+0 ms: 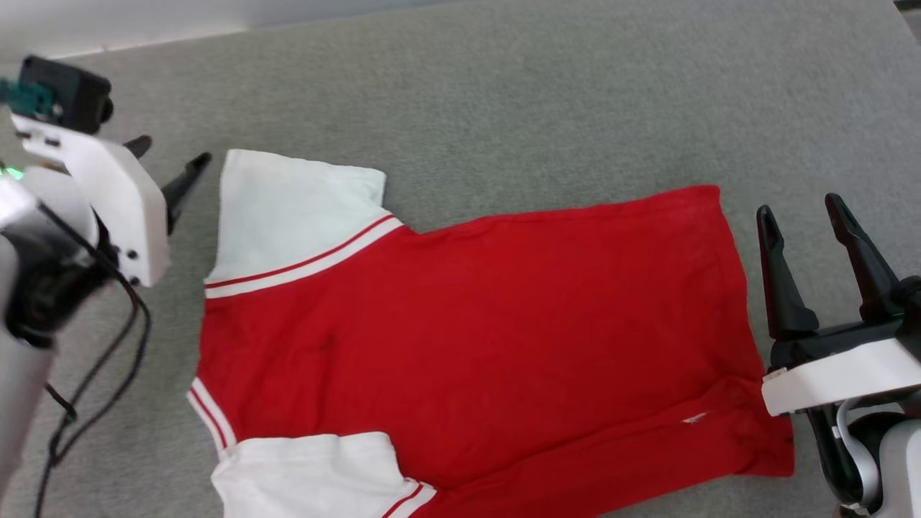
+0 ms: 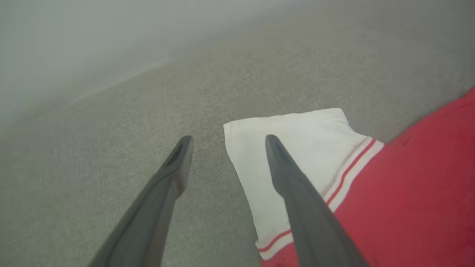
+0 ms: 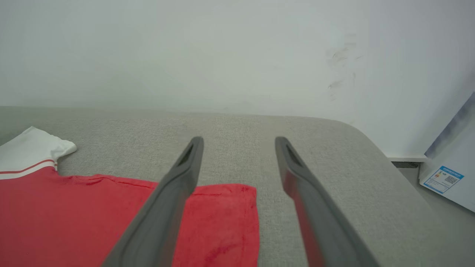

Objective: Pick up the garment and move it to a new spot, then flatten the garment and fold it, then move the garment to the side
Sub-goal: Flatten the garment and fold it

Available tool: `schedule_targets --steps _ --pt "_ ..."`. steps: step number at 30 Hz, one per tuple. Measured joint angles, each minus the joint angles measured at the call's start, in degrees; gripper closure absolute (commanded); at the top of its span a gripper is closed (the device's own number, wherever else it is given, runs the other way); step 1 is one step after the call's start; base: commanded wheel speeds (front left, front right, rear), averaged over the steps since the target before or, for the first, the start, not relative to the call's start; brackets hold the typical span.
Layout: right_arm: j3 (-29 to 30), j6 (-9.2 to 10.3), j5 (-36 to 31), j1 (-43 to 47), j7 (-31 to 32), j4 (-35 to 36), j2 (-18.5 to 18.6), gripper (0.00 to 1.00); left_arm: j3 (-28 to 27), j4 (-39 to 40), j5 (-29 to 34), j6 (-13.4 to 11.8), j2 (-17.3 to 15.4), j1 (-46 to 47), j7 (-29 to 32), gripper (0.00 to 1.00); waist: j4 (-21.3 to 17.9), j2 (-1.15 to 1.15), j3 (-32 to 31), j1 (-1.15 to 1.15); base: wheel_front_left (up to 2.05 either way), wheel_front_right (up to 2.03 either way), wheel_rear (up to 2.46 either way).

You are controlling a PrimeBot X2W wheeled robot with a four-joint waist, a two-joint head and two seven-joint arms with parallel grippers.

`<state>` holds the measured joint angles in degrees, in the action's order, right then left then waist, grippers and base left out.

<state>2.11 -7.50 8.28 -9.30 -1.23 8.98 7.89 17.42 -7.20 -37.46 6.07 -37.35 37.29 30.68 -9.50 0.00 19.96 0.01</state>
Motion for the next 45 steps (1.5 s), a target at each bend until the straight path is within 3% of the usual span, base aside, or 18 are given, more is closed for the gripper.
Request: schedule_targets --steps 2,7,14,21,22,23,24,32,38,44,45 --pt "0.0 0.00 0.2 -0.4 -0.7 -0.9 -0.7 0.00 0.9 -1.4 -3.6 0.3 -2.3 4.7 11.4 0.00 -1.6 0.00 2.0 0.00 0.00 0.00 0.00" --pt "-1.2 0.00 0.2 -1.6 -2.2 -2.9 -1.7 0.00 0.8 -4.2 -7.1 -1.7 -2.7 10.5 21.8 0.00 -4.1 0.00 5.1 0.00 0.00 0.00 0.00" --pt "-2.0 0.00 0.2 -3.3 -3.6 -4.6 -2.5 0.00 1.3 -7.8 -7.8 -4.2 -3.8 14.9 29.6 0.00 -7.0 0.00 8.6 0.00 0.00 0.00 0.00" --pt "-2.0 0.00 0.2 -3.6 -4.0 -5.5 -3.0 0.00 2.6 -9.3 -6.9 -5.1 -5.3 15.5 32.4 0.00 -9.2 0.00 10.9 0.00 0.00 0.00 0.00" --pt "-2.1 0.00 0.2 -3.6 -3.9 -5.7 -3.0 0.00 2.9 -9.5 -6.5 -5.1 -5.6 15.5 32.7 0.22 -9.3 0.00 11.1 0.00 0.00 0.00 0.00" --pt "-2.3 0.00 0.3 -3.6 -3.9 -5.8 -3.1 0.00 3.2 -9.6 -6.4 -5.1 -5.7 15.5 33.0 0.78 -9.4 0.00 11.2 -0.01 0.00 0.00 0.00" --pt "-2.3 0.00 0.3 -3.6 -3.9 -5.8 -3.1 0.00 3.3 -9.6 -6.3 -5.1 -5.9 15.5 33.2 1.00 -9.5 0.00 11.3 0.00 0.00 0.00 0.00" --pt "-2.1 0.00 -0.3 -3.7 -3.1 -5.8 -2.9 0.00 3.4 -10.6 -7.0 -3.2 -5.0 14.5 29.0 1.00 -8.8 0.00 10.5 0.00 0.00 0.00 0.00" --pt "-1.9 0.00 -0.5 -3.7 0.3 -4.9 0.5 0.00 4.4 -9.8 -6.6 -0.7 -3.3 13.6 22.9 1.00 -7.2 0.00 7.6 0.00 0.00 0.00 0.00" --pt "-4.1 0.00 2.7 -5.2 12.3 -3.8 8.2 0.00 6.5 -3.9 -6.0 0.6 -2.7 12.4 17.6 1.00 -4.1 0.00 4.8 -0.01 0.00 0.00 0.00" --pt "-5.0 0.00 5.8 -6.6 20.9 -3.3 11.9 0.00 8.0 0.1 -6.2 1.0 -2.2 11.6 15.9 1.00 -2.1 0.00 3.8 -0.01 0.00 0.00 0.00"
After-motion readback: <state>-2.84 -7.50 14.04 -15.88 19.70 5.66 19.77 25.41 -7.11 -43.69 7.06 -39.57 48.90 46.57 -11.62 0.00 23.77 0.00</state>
